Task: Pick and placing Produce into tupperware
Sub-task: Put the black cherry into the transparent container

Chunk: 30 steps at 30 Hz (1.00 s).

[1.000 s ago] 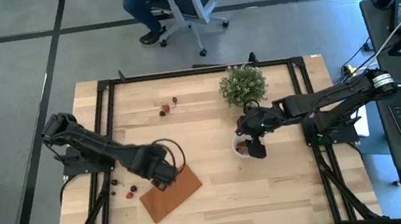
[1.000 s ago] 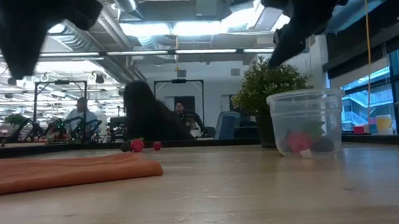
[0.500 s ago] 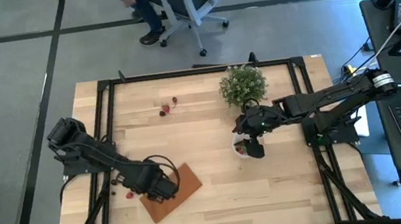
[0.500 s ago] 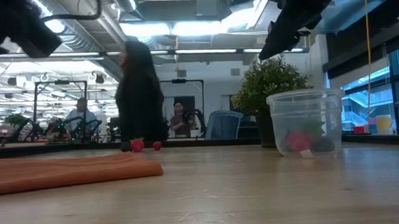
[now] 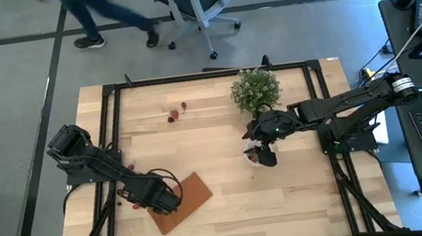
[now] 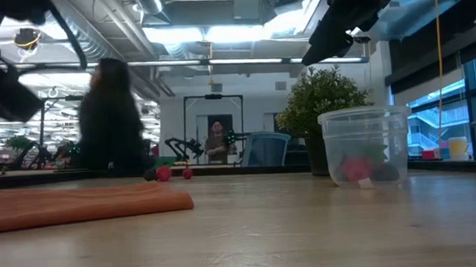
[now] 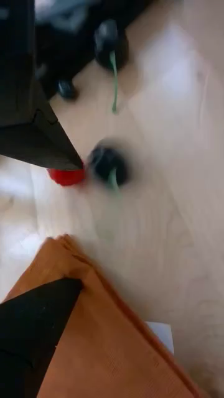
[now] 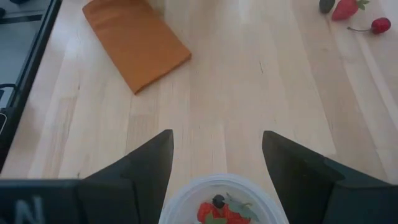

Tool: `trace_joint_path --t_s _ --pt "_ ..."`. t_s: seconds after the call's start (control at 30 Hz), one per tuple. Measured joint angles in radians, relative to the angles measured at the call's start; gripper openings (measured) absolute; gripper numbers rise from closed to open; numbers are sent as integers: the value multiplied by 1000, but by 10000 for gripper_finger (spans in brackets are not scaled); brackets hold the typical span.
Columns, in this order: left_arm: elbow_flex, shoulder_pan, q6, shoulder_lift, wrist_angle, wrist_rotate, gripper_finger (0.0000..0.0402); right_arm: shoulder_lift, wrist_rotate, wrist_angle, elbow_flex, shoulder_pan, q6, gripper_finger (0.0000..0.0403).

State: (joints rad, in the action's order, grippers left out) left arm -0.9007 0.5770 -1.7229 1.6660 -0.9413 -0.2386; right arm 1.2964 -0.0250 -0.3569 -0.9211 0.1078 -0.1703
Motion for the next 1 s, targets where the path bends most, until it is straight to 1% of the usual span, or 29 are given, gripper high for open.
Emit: trace_joint_path --t_s 0.07,0.17,0.33,0.43,0.53,0.8,1.0 --pt "23 0 -3 -6 32 -5 290 0 0 0 0 0 0 247" --pt "39 -1 -16 -6 38 -5 290 0 0 -1 0 0 -2 247" --pt "41 -1 -31 -4 19 -3 290 0 0 0 0 0 -3 247" --pt "42 -8 -76 -4 -25 2 290 0 0 3 0 -1 -3 247" --pt "43 -32 -109 -14 -34 8 290 0 0 14 0 -4 -4 247" --pt "47 -101 -106 -61 -6 135 290 0 -1 34 0 -18 -8 247" --pt "47 -128 -81 -63 -29 130 290 0 0 34 0 -18 -8 247"
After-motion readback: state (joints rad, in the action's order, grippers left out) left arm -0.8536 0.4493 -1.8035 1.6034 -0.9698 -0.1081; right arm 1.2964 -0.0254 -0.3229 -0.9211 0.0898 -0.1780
